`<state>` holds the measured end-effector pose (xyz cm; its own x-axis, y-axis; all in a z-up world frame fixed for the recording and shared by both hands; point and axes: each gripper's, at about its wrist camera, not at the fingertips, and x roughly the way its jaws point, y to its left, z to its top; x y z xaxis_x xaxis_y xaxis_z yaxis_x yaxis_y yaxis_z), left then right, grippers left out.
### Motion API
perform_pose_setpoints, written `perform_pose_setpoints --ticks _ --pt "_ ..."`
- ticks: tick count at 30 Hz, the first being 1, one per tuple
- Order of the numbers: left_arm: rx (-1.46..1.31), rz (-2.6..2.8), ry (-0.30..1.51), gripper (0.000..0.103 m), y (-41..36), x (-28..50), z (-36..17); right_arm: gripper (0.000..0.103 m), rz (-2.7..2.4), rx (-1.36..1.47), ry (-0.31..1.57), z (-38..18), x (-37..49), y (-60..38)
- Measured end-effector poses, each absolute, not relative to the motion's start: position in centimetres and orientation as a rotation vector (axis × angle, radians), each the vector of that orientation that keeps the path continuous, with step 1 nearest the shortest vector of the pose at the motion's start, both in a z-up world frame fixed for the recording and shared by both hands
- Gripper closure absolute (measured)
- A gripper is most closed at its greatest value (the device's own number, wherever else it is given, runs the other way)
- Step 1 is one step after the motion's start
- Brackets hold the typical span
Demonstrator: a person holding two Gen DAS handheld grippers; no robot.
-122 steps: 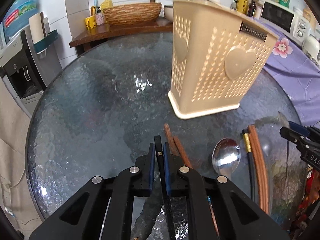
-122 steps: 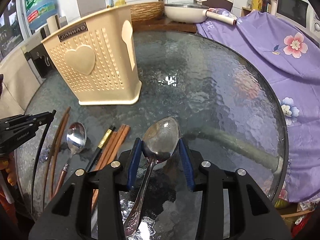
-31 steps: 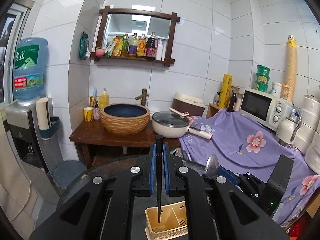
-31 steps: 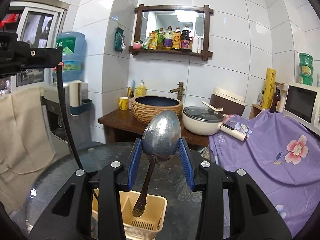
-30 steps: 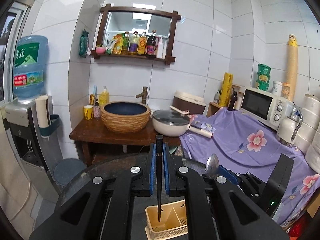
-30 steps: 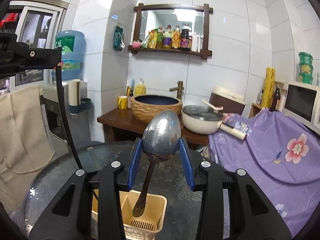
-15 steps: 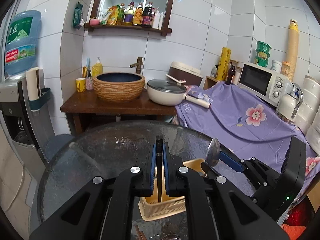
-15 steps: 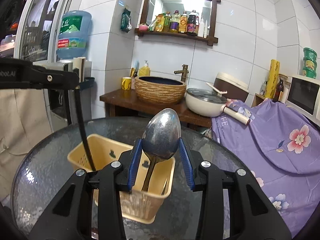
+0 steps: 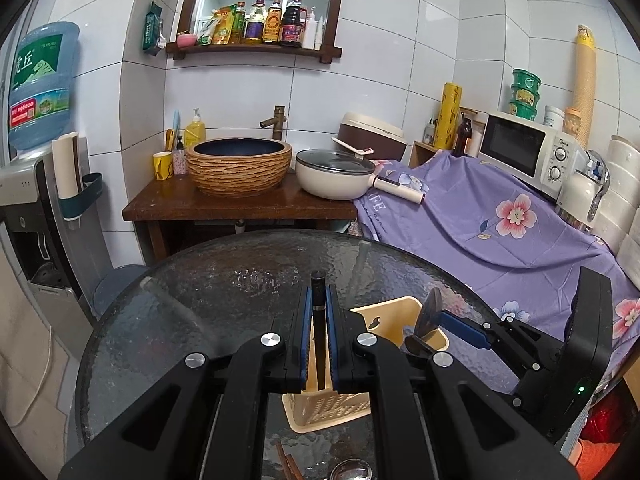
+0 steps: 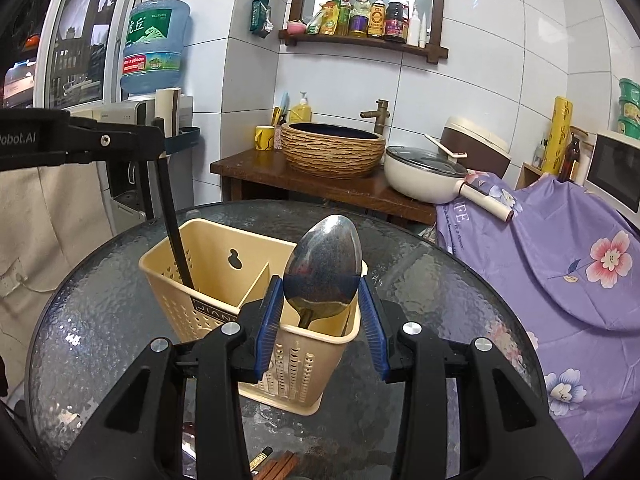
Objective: Organize utensils
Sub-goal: 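Lower the spoon into the caddy and open the right gripper, then move the right gripper to the grey plastic spoon and grasp its handle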
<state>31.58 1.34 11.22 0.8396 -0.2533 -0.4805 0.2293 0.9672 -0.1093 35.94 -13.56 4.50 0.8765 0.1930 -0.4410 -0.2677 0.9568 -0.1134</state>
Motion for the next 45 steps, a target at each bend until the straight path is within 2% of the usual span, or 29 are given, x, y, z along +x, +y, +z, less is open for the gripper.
perform_pose_setpoints --ticks 3,5,6,7,11,19,24,35,45 --pt "-0.056 -0.261 0.515 0.095 1.4 31.5 11.3 0.063 0.240 -0.177 0.441 4.5 35.9 -13.5" --pt "-0.057 -0.255 0.508 0.088 1.4 31.5 11.4 0.061 0.235 -0.185 0.438 4.5 35.8 -13.6" --pt "-0.062 -0.256 0.507 0.080 1.4 31.5 11.4 0.059 0.232 -0.186 0.436 4.6 35.8 -13.6" --pt "-0.073 -0.259 0.504 0.074 1.6 31.4 11.5 0.052 0.228 -0.182 0.432 4.6 35.7 -13.8" --pt "-0.076 -0.270 0.488 0.068 1.7 30.8 11.8 0.048 0.231 -0.162 0.429 4.7 35.3 -14.4" --pt "-0.103 -0.273 0.440 0.038 2.6 28.1 12.2 0.042 0.215 -0.129 0.419 5.0 33.1 -15.4" --pt "-0.069 -0.251 0.450 0.030 3.0 25.9 10.9 0.041 0.212 -0.087 0.461 4.3 30.9 -16.3" --pt "-0.020 -0.214 0.676 0.032 4.1 23.9 1.8 0.040 0.188 -0.076 0.665 -1.9 27.5 -16.9" --pt "-0.029 -0.195 0.830 0.052 4.6 23.2 -4.0 0.040 0.138 0.004 0.839 -7.0 26.8 -17.6"
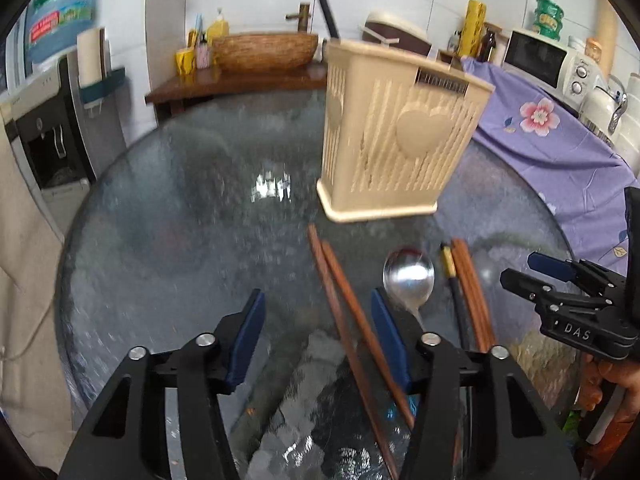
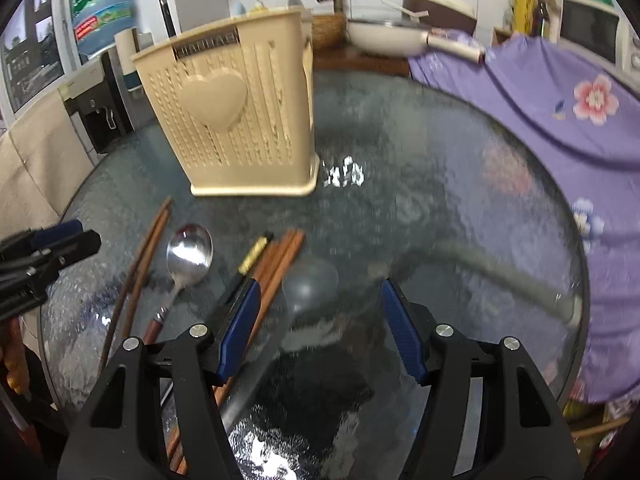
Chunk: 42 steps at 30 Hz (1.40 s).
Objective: Organize utensils
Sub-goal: 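Move the right gripper to the grey plastic spoon and grasp its handle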
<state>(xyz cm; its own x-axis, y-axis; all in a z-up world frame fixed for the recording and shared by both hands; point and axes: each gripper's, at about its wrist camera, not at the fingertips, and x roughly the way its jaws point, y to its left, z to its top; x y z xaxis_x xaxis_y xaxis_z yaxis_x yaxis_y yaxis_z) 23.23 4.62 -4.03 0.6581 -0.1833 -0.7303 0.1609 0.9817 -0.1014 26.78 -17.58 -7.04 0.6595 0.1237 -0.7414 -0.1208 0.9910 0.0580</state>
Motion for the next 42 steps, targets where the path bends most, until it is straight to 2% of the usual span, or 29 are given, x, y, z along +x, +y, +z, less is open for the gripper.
perform_pose_setpoints --ticks 19,23,33,42 --pt "0.025 -0.207 0.914 0.076 2.8 23.0 -6.9 0.043 0.097 -0.021 0.904 -9.0 26.8 -16.7" --pt "0.033 -0.197 0.914 0.079 2.5 23.3 -7.1 0.048 0.086 -0.030 0.905 -8.9 27.2 -16.4" --pt "0.057 -0.178 0.915 0.083 2.2 25.0 -7.1 0.051 0.068 -0.037 0.919 -8.7 28.5 -15.8" --pt "0.075 -0.170 0.927 0.089 1.6 27.3 -7.1 0.059 0.072 -0.042 0.933 -8.5 29.6 -15.0"
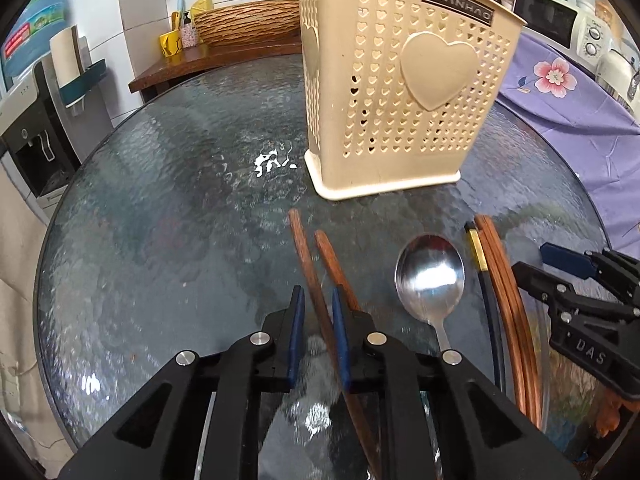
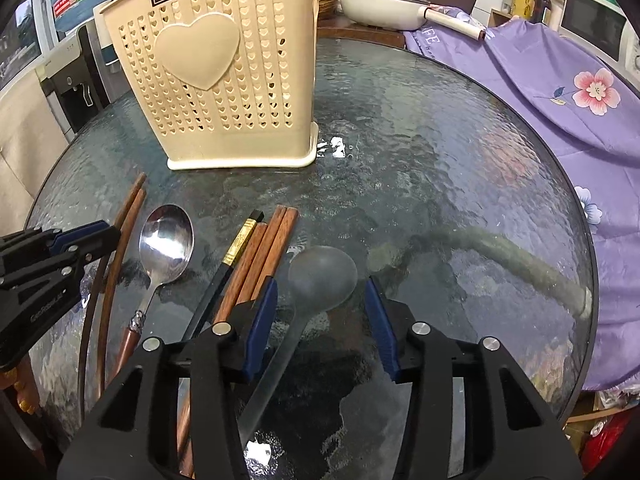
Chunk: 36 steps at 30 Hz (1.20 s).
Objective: Organize utensils
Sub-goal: 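Move the right gripper to the grey plastic spoon and grasp its handle, then lift the grey plastic spoon with the right gripper toward the caddy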
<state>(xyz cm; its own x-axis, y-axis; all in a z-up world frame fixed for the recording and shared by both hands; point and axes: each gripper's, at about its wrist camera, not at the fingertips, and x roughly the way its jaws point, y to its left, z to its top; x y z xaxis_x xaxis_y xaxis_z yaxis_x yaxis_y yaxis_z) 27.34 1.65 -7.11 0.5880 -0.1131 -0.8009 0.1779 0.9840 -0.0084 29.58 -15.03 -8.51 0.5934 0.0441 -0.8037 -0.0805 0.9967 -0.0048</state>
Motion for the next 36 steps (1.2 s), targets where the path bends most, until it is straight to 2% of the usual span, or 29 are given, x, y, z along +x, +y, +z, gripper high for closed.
perform_pose_setpoints --ticks 6,20,25,36 --pt "0.087 -0.166 0.941 0.092 1.1 28.8 -6.9 0.065 0.083 -0.049 0.948 -8.3 30.5 -14.7" --pt "0.061 -0.154 0.943 0.094 1.4 30.3 -6.9 0.066 0.096 -0.068 0.935 -8.4 31.1 -14.7" --pt "0.031 -0.150 0.925 0.095 2.1 30.7 -6.5 0.066 0.131 -0.057 0.860 -7.4 30.7 -15.2" --pt "-0.048 -0.169 0.796 0.096 3.7 29.1 -2.2 0.066 0.185 -0.035 0.678 -3.5 28.9 -16.9"
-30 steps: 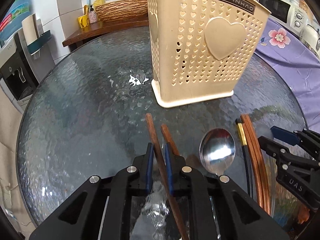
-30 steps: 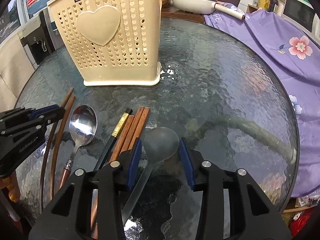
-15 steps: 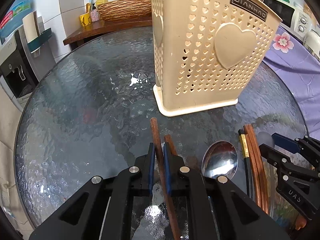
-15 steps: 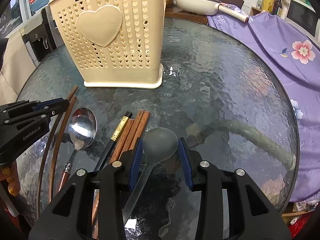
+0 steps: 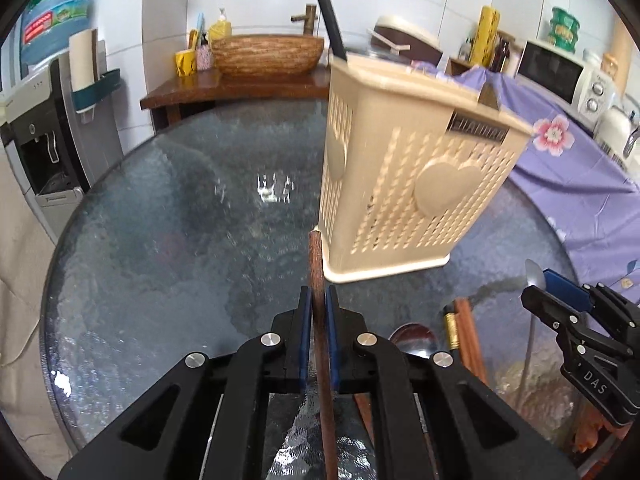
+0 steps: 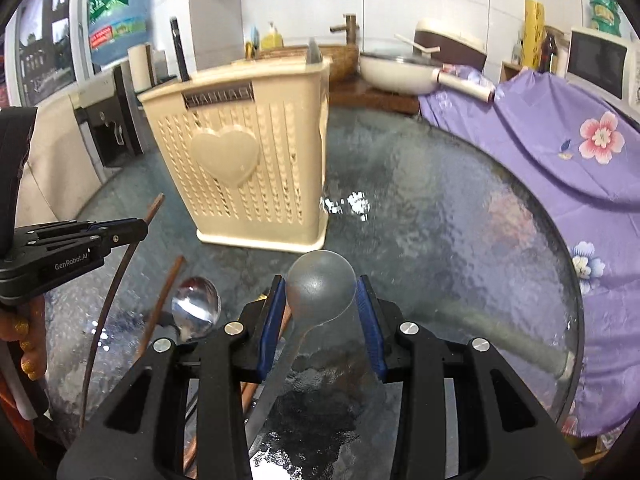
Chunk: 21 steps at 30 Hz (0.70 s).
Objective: Organize utensils
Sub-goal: 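Lift the grey plastic spoon with the right gripper toward the caddy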
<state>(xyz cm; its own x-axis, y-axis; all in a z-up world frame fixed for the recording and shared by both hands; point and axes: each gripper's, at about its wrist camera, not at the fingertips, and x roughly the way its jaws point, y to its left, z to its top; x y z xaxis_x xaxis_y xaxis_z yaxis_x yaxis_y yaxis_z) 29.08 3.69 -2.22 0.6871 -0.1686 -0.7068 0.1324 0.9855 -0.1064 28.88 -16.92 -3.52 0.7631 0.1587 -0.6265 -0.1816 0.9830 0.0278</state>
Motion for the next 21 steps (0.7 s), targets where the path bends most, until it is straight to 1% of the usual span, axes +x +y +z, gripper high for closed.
perform_pose_setpoints --ticks 11,21 --pt "-0.059 -0.175 0.647 0.096 3.9 26.0 2.8 0.066 0.216 -0.093 0.560 -0.4 26.0 -16.2" --pt "-0.064 -0.157 0.571 0.096 4.8 24.3 5.2 0.066 0.215 -0.102 0.510 1.2 24.7 -16.3"
